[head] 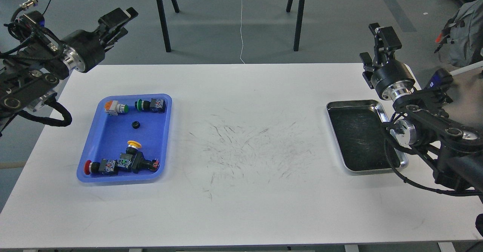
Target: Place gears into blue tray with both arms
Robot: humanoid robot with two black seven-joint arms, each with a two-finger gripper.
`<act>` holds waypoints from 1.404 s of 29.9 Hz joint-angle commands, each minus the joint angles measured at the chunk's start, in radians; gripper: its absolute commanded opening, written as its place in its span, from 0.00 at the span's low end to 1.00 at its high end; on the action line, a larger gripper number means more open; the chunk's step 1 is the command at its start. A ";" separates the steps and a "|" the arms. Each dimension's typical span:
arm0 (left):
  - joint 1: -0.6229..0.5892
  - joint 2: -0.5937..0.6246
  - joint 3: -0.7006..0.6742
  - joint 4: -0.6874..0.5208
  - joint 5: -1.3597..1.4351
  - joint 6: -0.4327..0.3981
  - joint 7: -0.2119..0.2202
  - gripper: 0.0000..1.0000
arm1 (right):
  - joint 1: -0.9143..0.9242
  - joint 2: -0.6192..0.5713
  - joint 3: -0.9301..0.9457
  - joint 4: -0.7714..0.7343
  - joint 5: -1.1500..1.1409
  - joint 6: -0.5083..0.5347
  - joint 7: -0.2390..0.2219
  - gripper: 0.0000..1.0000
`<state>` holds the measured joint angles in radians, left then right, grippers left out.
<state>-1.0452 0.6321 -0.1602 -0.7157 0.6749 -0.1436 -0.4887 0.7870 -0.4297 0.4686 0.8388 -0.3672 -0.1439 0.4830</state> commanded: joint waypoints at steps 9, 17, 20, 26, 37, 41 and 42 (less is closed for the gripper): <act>0.004 -0.035 -0.019 0.079 -0.159 -0.128 0.000 1.00 | -0.019 0.018 0.005 0.013 0.001 -0.003 0.002 0.99; -0.001 -0.063 -0.024 0.113 -0.261 -0.301 0.000 1.00 | -0.038 0.031 0.015 0.019 0.008 -0.002 -0.006 0.99; -0.001 -0.069 -0.027 0.113 -0.297 -0.307 0.000 1.00 | -0.052 0.023 0.019 0.026 0.065 0.012 -0.012 0.99; -0.001 -0.068 -0.027 0.128 -0.299 -0.333 0.000 1.00 | -0.065 0.000 0.021 0.052 0.105 0.070 -0.017 0.99; 0.008 -0.118 -0.073 0.183 -0.360 -0.345 0.000 1.00 | -0.061 -0.029 0.035 0.048 0.303 0.161 -0.095 0.99; 0.011 -0.141 -0.085 0.206 -0.383 -0.345 0.000 1.00 | -0.060 -0.029 0.036 0.051 0.304 0.162 -0.090 0.99; 0.011 -0.143 -0.085 0.212 -0.390 -0.345 0.000 1.00 | -0.058 -0.029 0.036 0.049 0.303 0.167 -0.090 0.99</act>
<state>-1.0351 0.5005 -0.2412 -0.5207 0.3026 -0.4887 -0.4887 0.7258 -0.4581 0.5037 0.8893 -0.0648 0.0171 0.3891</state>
